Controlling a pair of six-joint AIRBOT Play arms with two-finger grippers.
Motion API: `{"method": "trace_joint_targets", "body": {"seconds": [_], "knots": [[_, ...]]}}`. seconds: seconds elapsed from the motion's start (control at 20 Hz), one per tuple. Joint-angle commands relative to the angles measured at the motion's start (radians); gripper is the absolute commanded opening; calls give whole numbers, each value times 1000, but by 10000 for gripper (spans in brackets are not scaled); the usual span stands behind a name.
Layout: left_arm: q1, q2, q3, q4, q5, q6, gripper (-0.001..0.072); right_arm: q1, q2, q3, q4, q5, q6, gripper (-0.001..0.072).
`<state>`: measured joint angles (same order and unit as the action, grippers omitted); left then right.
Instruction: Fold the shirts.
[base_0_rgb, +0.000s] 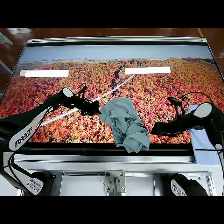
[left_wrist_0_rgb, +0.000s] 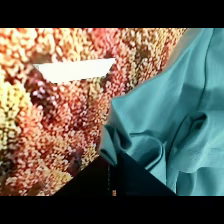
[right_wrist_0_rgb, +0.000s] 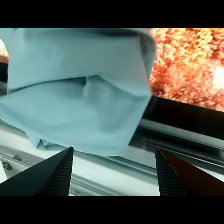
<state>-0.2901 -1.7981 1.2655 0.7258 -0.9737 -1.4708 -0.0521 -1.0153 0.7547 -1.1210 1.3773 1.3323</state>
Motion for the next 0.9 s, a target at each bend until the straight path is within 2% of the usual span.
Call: {"method": "trace_joint_targets", "body": {"seconds": [0.0, 0.25, 0.35, 0.4, 0.5, 0.7, 0.85], "knots": [[-1, 3, 19, -19, -45, 50, 42, 101, 0, -100, 18, -82, 18, 630], [-1, 40, 35, -19, -58, 77, 41, 187, 0, -190, 110, -280, 45, 630], [-1, 62, 35, -19, -58, 87, 41, 222, 0, -208, 106, -343, 90, 628], [-1, 72, 35, -19, -58, 91, 41, 231, 0, -208, 111, -375, 113, 586], [-1, 92, 36, -19, -56, 111, 41, 228, 0, -207, 133, -404, 116, 62], [11, 159, 39, 32, -45, 117, 39, 228, 8, -143, 81, -364, 100, 69], [56, 288, 107, 200, -87, 116, 39, 228, 61, 19, -101, -298, 108, 69]]}}
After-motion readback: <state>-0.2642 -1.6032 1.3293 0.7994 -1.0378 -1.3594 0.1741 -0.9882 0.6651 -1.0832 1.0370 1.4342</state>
